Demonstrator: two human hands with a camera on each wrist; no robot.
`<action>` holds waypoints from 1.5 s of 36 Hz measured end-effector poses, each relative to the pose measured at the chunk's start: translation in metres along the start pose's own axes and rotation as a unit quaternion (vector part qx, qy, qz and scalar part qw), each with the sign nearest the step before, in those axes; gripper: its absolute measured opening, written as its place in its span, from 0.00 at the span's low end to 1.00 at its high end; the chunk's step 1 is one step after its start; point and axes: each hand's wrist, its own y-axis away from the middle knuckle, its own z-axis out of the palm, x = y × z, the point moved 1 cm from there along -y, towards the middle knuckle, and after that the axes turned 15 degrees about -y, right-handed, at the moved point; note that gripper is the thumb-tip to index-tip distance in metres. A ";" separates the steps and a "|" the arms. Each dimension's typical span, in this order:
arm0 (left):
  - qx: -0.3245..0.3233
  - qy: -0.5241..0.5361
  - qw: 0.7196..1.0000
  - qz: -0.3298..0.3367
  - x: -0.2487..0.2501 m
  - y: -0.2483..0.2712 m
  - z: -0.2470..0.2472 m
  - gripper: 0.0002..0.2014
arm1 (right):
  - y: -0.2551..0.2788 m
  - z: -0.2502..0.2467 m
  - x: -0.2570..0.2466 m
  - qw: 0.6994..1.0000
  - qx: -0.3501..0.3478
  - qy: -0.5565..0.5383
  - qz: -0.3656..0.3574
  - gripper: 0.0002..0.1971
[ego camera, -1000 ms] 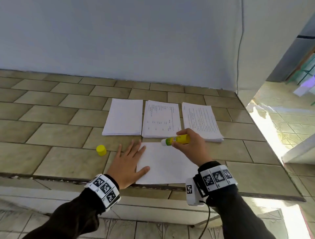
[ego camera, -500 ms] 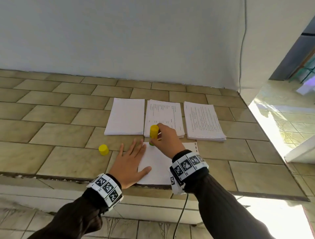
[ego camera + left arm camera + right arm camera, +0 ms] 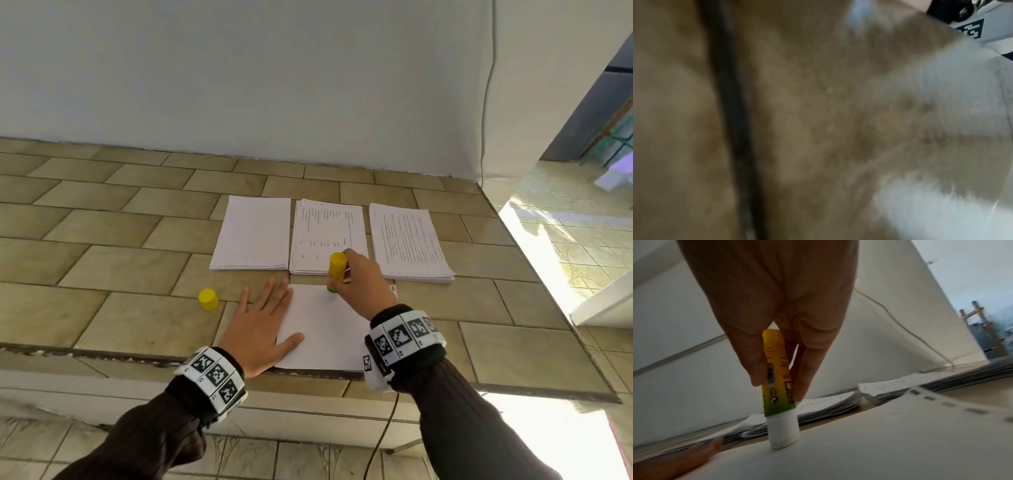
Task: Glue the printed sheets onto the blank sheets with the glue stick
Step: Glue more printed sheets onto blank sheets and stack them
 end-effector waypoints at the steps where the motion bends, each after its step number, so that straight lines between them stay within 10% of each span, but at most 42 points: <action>1: 0.000 -0.002 1.000 0.000 0.000 0.000 0.000 0.50 | 0.002 -0.007 0.005 1.000 0.008 -0.004 0.008 0.11; 15: -0.025 0.000 1.000 -0.004 0.001 0.002 -0.004 0.53 | 0.028 -0.063 0.042 0.992 0.106 -0.017 0.064 0.09; 38: -0.023 -0.003 1.000 0.002 0.002 0.002 -0.007 0.58 | 0.029 0.043 -0.024 0.993 -0.066 -0.043 -0.093 0.11; 54: -0.044 -0.016 0.999 -0.002 0.003 0.003 -0.012 0.62 | 0.049 -0.026 0.021 0.997 0.012 -0.044 -0.064 0.07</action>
